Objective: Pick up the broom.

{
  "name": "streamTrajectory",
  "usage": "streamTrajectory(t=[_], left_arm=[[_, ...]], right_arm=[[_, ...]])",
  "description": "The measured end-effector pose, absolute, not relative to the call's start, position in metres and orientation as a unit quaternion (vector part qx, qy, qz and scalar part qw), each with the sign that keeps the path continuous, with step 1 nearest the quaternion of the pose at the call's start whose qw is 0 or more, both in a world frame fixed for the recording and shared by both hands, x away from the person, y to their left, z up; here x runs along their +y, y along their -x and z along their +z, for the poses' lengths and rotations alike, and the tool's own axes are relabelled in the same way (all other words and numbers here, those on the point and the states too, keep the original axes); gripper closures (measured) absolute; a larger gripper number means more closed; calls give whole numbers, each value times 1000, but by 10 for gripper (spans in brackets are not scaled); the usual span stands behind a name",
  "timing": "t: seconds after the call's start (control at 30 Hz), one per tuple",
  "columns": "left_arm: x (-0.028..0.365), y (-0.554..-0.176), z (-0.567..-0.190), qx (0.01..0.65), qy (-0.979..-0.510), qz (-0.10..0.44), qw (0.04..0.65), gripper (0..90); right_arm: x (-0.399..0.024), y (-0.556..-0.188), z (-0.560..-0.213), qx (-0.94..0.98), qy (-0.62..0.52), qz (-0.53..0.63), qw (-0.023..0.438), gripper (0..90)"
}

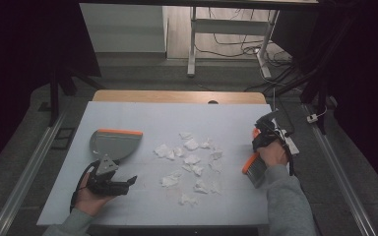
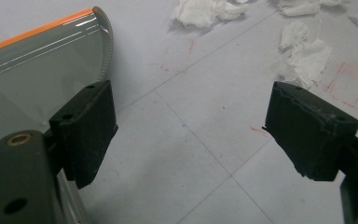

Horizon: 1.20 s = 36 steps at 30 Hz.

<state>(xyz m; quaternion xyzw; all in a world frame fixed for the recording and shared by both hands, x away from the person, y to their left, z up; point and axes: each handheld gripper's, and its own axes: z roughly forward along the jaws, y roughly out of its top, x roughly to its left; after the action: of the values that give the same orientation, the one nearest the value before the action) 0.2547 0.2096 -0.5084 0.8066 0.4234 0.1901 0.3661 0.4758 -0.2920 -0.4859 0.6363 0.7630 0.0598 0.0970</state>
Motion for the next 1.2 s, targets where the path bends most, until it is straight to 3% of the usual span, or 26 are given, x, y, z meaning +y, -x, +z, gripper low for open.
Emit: streamTrajectory(t=[0.17, 0.5, 0.73, 1.2], left_arm=[[209, -254, -508, 423, -807, 191, 365, 172], [210, -255, -508, 425, -805, 192, 365, 172], [211, -256, -509, 426, -805, 192, 366, 172], [210, -256, -508, 427, -801, 196, 371, 175]], right_arm=[[-288, -473, -486, 769, -627, 64, 108, 703], [-289, -469, -487, 784, -605, 74, 117, 712], [-301, -464, -479, 799, -584, 113, 90, 713], [-327, -431, -446, 781, -548, 296, 42, 713]])
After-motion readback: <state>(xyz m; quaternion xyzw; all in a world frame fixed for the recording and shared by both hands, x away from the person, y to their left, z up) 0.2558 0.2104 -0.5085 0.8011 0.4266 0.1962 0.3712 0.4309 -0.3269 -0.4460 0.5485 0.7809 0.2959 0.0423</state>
